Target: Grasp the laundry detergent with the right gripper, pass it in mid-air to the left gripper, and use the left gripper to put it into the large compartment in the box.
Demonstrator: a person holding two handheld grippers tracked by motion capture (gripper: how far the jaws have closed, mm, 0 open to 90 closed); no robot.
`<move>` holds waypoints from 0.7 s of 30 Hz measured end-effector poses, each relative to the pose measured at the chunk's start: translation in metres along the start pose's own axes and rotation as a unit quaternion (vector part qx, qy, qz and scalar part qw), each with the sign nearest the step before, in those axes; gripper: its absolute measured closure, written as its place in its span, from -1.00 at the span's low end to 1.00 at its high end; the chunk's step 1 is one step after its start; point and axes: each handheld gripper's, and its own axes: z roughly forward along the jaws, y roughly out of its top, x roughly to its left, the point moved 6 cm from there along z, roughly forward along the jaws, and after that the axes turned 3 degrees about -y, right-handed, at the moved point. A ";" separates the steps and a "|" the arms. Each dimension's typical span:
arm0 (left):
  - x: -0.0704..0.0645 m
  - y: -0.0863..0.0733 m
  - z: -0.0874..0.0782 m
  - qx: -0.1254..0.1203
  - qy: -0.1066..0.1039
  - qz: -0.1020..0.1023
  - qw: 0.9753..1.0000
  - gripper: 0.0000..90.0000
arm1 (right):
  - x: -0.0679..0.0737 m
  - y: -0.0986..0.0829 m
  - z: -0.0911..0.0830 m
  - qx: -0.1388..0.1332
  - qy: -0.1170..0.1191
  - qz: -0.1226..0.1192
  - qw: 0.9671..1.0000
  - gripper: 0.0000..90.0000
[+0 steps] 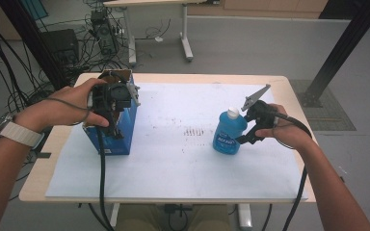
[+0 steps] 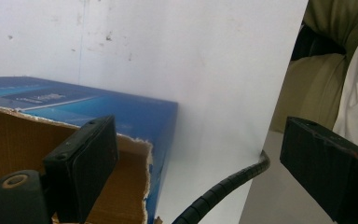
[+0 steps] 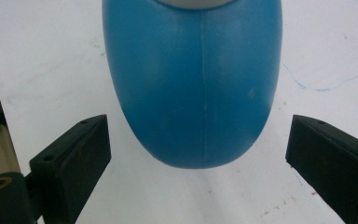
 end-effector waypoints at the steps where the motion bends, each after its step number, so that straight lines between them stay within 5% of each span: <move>1: 0.000 0.000 0.000 0.000 0.000 0.001 1.000 -0.74 | 0.000 0.000 0.000 0.000 0.000 0.000 1.000 -0.86; 21: 0.000 0.000 0.001 -0.005 0.001 -0.002 1.000 -0.74 | -0.001 0.000 0.000 -0.001 -0.001 0.003 1.000 -0.86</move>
